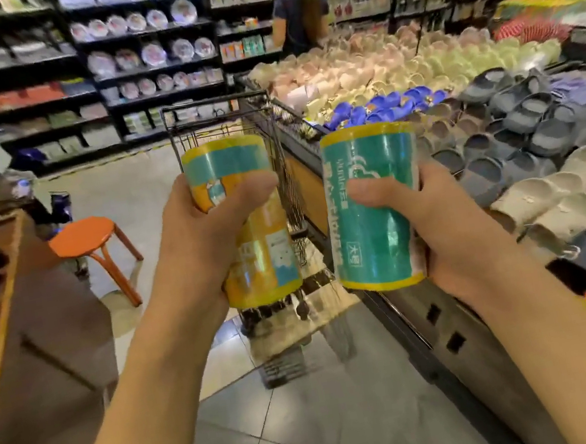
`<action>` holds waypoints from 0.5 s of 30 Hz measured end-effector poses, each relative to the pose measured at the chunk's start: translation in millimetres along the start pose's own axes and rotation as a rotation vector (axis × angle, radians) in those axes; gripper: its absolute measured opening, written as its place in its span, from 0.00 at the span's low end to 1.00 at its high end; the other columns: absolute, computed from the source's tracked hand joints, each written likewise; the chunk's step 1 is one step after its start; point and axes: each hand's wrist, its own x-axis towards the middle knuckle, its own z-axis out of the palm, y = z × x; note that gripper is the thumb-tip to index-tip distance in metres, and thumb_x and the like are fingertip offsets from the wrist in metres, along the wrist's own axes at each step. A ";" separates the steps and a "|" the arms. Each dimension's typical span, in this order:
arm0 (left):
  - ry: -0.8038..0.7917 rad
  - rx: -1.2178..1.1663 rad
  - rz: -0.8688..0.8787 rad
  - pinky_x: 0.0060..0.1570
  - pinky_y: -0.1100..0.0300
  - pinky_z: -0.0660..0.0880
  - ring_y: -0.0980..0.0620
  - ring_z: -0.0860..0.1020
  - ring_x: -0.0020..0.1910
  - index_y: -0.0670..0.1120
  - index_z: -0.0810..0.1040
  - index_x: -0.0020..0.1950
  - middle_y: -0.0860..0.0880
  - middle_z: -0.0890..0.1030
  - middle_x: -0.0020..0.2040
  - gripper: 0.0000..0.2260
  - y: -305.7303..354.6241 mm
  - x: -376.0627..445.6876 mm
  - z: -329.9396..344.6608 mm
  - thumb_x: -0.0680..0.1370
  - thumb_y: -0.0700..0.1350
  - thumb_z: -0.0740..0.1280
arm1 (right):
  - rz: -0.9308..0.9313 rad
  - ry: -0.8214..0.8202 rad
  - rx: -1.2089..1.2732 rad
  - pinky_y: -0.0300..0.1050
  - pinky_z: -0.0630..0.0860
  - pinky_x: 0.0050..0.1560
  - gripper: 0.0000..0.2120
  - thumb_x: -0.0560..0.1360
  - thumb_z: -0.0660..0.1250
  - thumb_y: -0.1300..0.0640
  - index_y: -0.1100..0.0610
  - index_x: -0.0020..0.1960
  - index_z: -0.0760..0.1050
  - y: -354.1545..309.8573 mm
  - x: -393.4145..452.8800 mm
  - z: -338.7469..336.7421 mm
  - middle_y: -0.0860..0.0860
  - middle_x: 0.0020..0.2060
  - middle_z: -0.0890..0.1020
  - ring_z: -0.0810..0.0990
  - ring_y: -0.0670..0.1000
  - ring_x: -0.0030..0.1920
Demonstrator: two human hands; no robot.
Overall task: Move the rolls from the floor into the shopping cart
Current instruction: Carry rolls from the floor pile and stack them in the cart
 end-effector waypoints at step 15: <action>0.190 0.101 -0.070 0.50 0.40 0.83 0.44 0.85 0.50 0.49 0.75 0.63 0.44 0.84 0.53 0.29 -40.7 206.1 73.4 0.65 0.51 0.80 | 0.100 -0.134 0.052 0.51 0.84 0.42 0.27 0.62 0.79 0.54 0.55 0.60 0.78 32.2 259.5 -68.7 0.54 0.50 0.87 0.88 0.57 0.49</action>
